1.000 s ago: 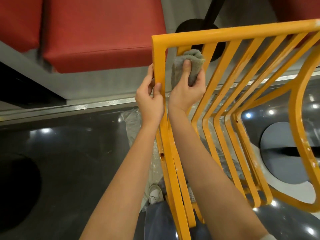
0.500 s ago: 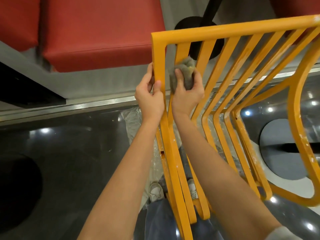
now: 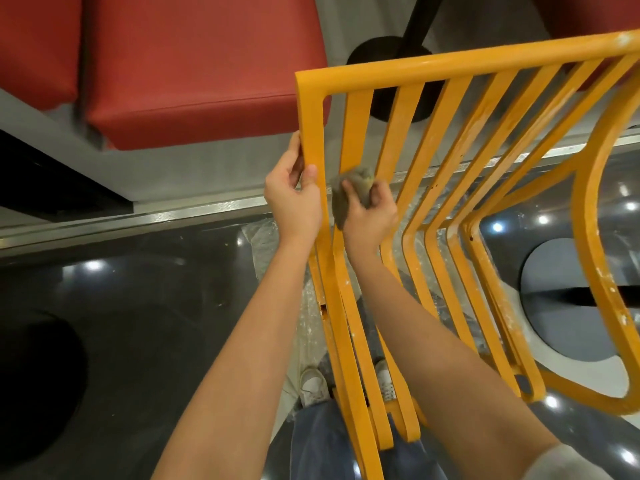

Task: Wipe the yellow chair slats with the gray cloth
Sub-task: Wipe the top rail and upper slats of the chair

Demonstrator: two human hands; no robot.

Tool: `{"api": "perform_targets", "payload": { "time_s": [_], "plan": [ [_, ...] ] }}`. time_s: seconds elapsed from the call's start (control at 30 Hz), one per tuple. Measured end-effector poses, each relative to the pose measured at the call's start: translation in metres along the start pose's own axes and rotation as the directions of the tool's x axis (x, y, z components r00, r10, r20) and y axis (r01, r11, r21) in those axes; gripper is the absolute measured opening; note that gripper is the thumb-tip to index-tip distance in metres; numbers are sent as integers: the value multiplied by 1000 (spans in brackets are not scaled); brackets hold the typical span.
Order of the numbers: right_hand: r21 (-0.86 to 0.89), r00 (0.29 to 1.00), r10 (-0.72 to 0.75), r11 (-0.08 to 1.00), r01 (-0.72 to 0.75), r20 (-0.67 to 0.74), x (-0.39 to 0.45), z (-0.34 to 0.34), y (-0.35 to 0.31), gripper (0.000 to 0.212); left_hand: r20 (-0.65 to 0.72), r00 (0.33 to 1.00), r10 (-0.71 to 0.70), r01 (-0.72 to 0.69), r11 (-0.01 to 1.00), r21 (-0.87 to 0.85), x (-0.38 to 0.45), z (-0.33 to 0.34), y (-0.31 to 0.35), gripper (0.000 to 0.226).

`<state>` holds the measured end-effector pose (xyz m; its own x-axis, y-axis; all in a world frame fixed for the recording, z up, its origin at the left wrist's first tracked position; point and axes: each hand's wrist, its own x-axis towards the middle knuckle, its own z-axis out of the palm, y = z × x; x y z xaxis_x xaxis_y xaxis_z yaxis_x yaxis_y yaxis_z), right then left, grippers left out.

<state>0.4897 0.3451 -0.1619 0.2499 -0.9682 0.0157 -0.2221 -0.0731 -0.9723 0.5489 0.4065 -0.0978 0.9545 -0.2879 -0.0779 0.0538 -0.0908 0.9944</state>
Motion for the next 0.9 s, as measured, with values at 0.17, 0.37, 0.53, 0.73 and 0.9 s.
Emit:
{"api": "perform_targets", "payload": {
  "time_s": [0.17, 0.37, 0.53, 0.73, 0.9],
  "plan": [
    [24, 993, -120, 992, 120, 3, 14, -8, -49, 15, 31, 1000, 2, -3, 1000, 8, 2, -2, -5, 51],
    [159, 973, -226, 960, 232, -50, 52, -66, -109, 13, 91, 995, 40, -56, 983, 175, 0, -15, 13, 56],
    [138, 988, -16, 990, 37, -153, 51, -84, -52, 30, 142, 800, 583, -556, 632, 539, 11, 17, 61, 48],
    [319, 974, -47, 941, 118, -220, 82, -42, -76, 24, 332, 738, 588, -633, 431, 643, 35, 58, 65, 39],
    [333, 982, -78, 934, 131, -170, 64, -29, -45, 22, 256, 778, 574, -580, 498, 645, 38, 61, 66, 37]
  ]
}}
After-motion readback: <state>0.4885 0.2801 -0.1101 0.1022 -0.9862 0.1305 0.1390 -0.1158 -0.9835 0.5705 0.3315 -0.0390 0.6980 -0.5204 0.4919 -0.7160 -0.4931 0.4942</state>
